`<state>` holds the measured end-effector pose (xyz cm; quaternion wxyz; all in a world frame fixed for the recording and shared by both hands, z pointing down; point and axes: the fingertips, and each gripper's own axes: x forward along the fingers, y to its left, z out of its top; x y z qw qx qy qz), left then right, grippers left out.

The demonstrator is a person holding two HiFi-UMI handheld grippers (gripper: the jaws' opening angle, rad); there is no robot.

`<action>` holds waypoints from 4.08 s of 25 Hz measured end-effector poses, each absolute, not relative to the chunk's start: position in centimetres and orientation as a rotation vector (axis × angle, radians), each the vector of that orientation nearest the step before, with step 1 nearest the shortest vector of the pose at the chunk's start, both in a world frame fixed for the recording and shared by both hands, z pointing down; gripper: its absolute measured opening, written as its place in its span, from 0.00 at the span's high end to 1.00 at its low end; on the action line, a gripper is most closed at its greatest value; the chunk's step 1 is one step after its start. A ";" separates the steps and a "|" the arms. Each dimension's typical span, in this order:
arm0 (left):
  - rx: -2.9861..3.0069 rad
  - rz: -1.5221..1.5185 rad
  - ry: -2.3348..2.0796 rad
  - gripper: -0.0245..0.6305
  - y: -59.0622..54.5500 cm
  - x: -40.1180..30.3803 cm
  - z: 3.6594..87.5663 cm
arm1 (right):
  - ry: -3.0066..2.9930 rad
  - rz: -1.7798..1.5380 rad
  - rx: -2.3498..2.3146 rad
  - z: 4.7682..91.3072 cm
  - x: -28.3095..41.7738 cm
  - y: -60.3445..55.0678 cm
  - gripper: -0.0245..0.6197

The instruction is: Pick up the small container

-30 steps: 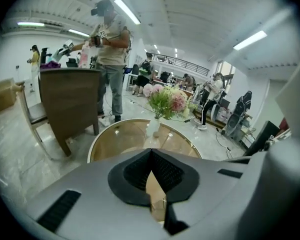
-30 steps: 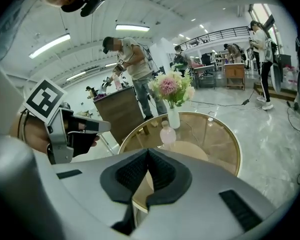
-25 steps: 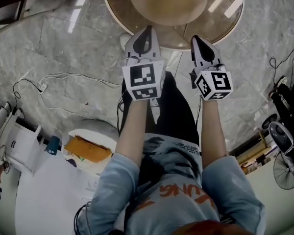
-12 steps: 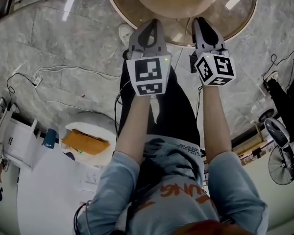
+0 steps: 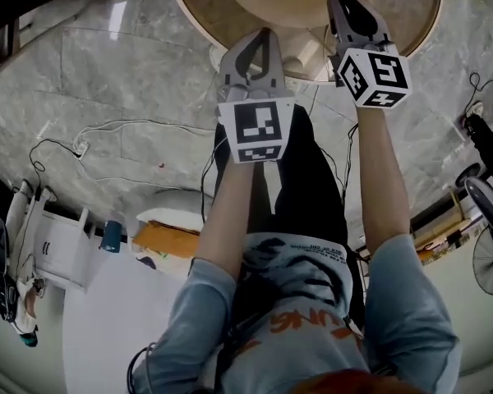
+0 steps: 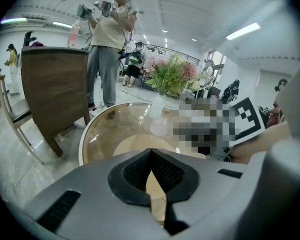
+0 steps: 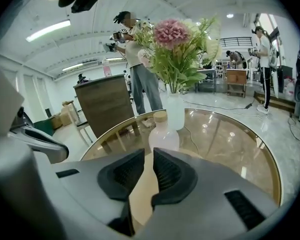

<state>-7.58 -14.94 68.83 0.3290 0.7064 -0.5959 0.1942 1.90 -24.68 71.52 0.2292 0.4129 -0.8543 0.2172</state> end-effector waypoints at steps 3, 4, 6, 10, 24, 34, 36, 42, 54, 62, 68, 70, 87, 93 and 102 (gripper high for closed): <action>1.882 0.527 -1.525 0.93 -16.0 -7.9 69.5 | -2.360 0.556 1.154 72.1 1.0 -26.2 0.87; 1.899 0.532 -1.511 0.93 -16.5 -7.9 69.7 | -2.360 0.538 1.172 72.1 0.9 -26.7 0.86; 1.919 0.543 -1.488 0.93 -17.1 -8.1 70.0 | -2.358 0.503 1.202 72.1 0.7 -27.7 0.83; 1.926 0.585 -1.448 0.93 -17.6 -8.8 71.1 | -2.363 0.457 1.231 72.5 0.2 -29.0 0.84; 2.013 0.661 -1.329 0.93 -17.9 -8.7 73.0 | -2.348 0.255 1.420 71.8 0.1 -32.3 0.76; 1.990 0.650 -1.339 0.93 -17.4 -10.0 73.8 | -2.368 0.235 1.448 72.1 -1.1 -34.5 0.69; 1.987 0.648 -1.340 0.93 -17.4 -10.1 73.7 | -2.376 0.236 1.456 72.2 -1.1 -34.9 0.66; 1.983 0.657 -1.345 0.93 -16.9 -10.6 73.6 | -2.413 0.230 1.446 72.4 -1.3 -36.4 0.56; 1.949 0.661 -1.357 0.93 -16.3 -11.1 73.6 | -2.357 0.210 1.408 72.0 -1.9 -36.8 0.64; 1.909 0.651 -1.406 0.93 -15.4 -11.4 73.2 | -2.300 0.368 1.477 71.7 -0.2 -36.1 0.74; 1.921 0.624 -1.410 0.93 -14.6 -9.6 72.4 | -2.252 0.432 1.407 71.7 1.3 -34.0 0.74; 1.928 0.612 -1.421 0.93 -14.7 -9.2 72.0 | -2.240 0.440 1.400 71.5 2.0 -33.0 0.74; 1.962 0.433 -1.650 0.93 -14.1 -3.5 57.0 | -2.400 0.385 1.352 53.9 8.5 -24.1 0.74; 1.940 0.347 -1.723 0.93 -13.6 -1.6 50.0 | -2.424 0.382 1.413 45.9 11.8 -21.5 0.74; 2.033 0.246 -1.781 0.93 -13.6 1.9 37.5 | -2.456 0.353 1.540 34.7 16.1 -18.7 0.74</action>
